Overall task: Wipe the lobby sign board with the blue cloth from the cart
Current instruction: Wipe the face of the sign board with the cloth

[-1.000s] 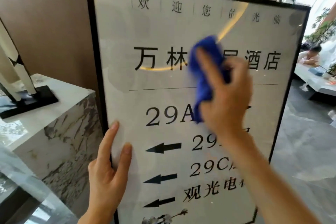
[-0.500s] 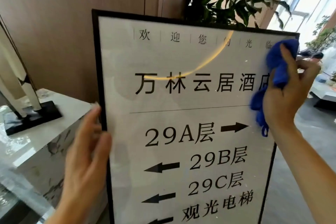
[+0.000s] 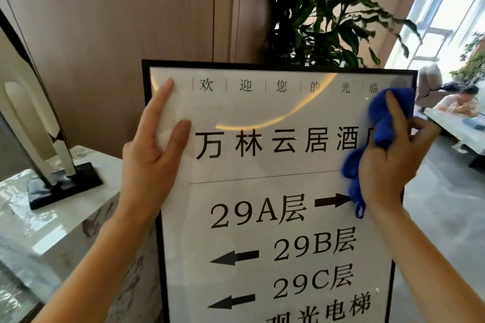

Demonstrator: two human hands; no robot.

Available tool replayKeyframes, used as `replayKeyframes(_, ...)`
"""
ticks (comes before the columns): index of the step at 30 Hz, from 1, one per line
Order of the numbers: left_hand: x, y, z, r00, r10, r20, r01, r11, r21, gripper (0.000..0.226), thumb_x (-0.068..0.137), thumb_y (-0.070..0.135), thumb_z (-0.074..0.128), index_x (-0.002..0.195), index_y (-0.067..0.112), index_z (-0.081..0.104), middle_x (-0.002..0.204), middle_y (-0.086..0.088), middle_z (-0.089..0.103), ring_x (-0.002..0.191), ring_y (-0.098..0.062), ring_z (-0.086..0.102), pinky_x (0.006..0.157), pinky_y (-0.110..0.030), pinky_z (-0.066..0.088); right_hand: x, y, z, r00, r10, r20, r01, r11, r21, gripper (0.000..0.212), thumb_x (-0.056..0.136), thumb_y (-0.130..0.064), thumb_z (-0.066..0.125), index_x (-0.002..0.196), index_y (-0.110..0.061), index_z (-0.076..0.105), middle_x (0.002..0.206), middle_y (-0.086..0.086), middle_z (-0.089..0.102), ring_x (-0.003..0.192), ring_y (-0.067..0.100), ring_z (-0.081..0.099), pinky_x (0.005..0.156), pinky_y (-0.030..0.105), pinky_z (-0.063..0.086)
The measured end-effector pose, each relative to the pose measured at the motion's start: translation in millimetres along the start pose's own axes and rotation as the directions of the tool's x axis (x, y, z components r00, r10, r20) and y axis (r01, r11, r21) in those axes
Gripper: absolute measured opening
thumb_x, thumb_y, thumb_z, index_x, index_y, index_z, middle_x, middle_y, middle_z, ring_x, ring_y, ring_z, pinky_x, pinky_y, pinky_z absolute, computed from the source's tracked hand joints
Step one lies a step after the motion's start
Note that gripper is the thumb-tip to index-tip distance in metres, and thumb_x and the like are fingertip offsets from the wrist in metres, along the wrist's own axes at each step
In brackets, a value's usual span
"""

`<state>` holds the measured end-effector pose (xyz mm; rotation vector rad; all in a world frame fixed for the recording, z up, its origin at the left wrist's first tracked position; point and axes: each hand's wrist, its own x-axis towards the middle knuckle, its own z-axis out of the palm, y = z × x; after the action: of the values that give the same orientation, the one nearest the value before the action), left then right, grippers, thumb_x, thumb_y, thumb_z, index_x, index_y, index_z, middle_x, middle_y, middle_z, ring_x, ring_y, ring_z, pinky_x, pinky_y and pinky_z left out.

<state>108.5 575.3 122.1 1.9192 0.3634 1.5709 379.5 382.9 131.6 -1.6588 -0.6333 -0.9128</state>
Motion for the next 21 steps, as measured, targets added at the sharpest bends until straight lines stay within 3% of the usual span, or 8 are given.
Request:
replayKeyframes(3, -3, 0, -4, 0.999, -0.035, -0.004, 0.035, 0.999, -0.039, 0.05, 0.103, 0.03, 0.055, 0.15, 0.036, 0.04, 0.128, 0.051, 0.049, 0.112, 0.025, 0.053, 0.083, 0.003, 0.044, -23, -50, 20, 1.0, 0.014, -0.01, -0.014, 1.0, 0.002, 0.064, 0.083, -0.015, 0.041, 0.145, -0.032, 0.049, 0.114, 0.005, 0.042, 0.099, 0.016, 0.045, 0.088, 0.035, 0.048)
replayKeyframes(5, -2, 0, -6, 0.999, -0.051, -0.002, 0.05, 0.997, -0.053, 0.049, 0.103, 0.034, 0.055, 0.149, 0.042, 0.039, 0.125, 0.051, 0.051, 0.108, 0.023, 0.057, 0.078, -0.001, 0.05, -44, -88, 35, 0.998, -0.056, 0.01, 0.056, 0.998, 0.0, 0.061, 0.087, -0.02, 0.042, 0.147, -0.026, 0.047, 0.117, 0.009, 0.048, 0.101, 0.012, 0.043, 0.084, 0.039, 0.049)
replayKeyframes(9, 1, 0, -7, 0.997, -0.075, -0.004, 0.075, 0.995, -0.071, 0.05, 0.101, 0.039, 0.055, 0.147, 0.047, 0.038, 0.126, 0.051, 0.051, 0.109, 0.021, 0.058, 0.078, -0.003, 0.052, -100, -137, 53, 0.941, -0.27, 0.205, 0.269, 0.963, 0.034, 0.069, 0.087, -0.026, 0.05, 0.154, -0.027, 0.032, 0.122, 0.009, 0.049, 0.105, 0.022, 0.051, 0.087, 0.042, 0.046)
replayKeyframes(11, 1, -1, -9, 0.997, -0.077, 0.002, 0.077, 0.995, -0.069, 0.052, 0.1, 0.04, 0.055, 0.148, 0.049, 0.037, 0.129, 0.05, 0.05, 0.113, 0.02, 0.057, 0.083, -0.003, 0.05, -135, -141, 49, 0.87, -0.378, 0.315, 0.394, 0.919, 0.013, 0.079, 0.085, -0.033, 0.056, 0.157, -0.03, 0.022, 0.127, 0.007, 0.045, 0.105, 0.024, 0.049, 0.088, 0.04, 0.041)
replayKeyframes(14, -3, 0, -11, 0.997, -0.072, 0.032, 0.075, 0.994, -0.086, 0.051, 0.103, 0.035, 0.054, 0.149, 0.046, 0.036, 0.128, 0.047, 0.053, 0.11, 0.019, 0.059, 0.077, -0.001, 0.05, -185, -125, 29, 0.732, -0.512, 0.45, 0.568, 0.823, 0.013, 0.085, 0.083, -0.042, 0.058, 0.158, -0.033, 0.019, 0.127, 0.004, 0.042, 0.098, 0.025, 0.049, 0.085, 0.041, 0.038)
replayKeyframes(18, -6, 5, -10, 0.995, -0.095, 0.015, 0.096, 0.989, -0.112, 0.049, 0.101, 0.038, 0.056, 0.145, 0.05, 0.039, 0.122, 0.047, 0.056, 0.102, 0.02, 0.062, 0.073, -0.002, 0.052, -170, -90, 3, 0.53, -0.635, 0.562, 0.731, 0.678, 0.077, 0.094, 0.069, -0.041, 0.073, 0.153, -0.04, 0.03, 0.116, 0.0, 0.046, 0.09, 0.023, 0.049, 0.078, 0.039, 0.038)
replayKeyframes(19, -6, 6, -8, 0.994, -0.104, 0.02, 0.106, 0.987, -0.119, 0.048, 0.101, 0.036, 0.056, 0.145, 0.05, 0.04, 0.119, 0.048, 0.057, 0.099, 0.021, 0.063, 0.071, -0.001, 0.051, -147, -82, 1, 0.542, -0.597, 0.591, 0.694, 0.715, 0.086, 0.097, 0.06, -0.035, 0.08, 0.147, -0.042, 0.037, 0.11, -0.002, 0.049, 0.088, 0.022, 0.051, 0.077, 0.041, 0.042)
replayKeyframes(21, -6, 10, -7, 0.994, -0.107, 0.034, 0.11, 0.987, -0.117, 0.048, 0.102, 0.034, 0.056, 0.145, 0.045, 0.04, 0.114, 0.052, 0.056, 0.095, 0.025, 0.061, 0.068, 0.003, 0.048, -90, -67, -1, 0.698, -0.451, 0.556, 0.521, 0.853, 0.037, 0.09, 0.059, -0.02, 0.084, 0.138, -0.042, 0.044, 0.109, -0.004, 0.052, 0.093, 0.026, 0.057, 0.077, 0.045, 0.052)
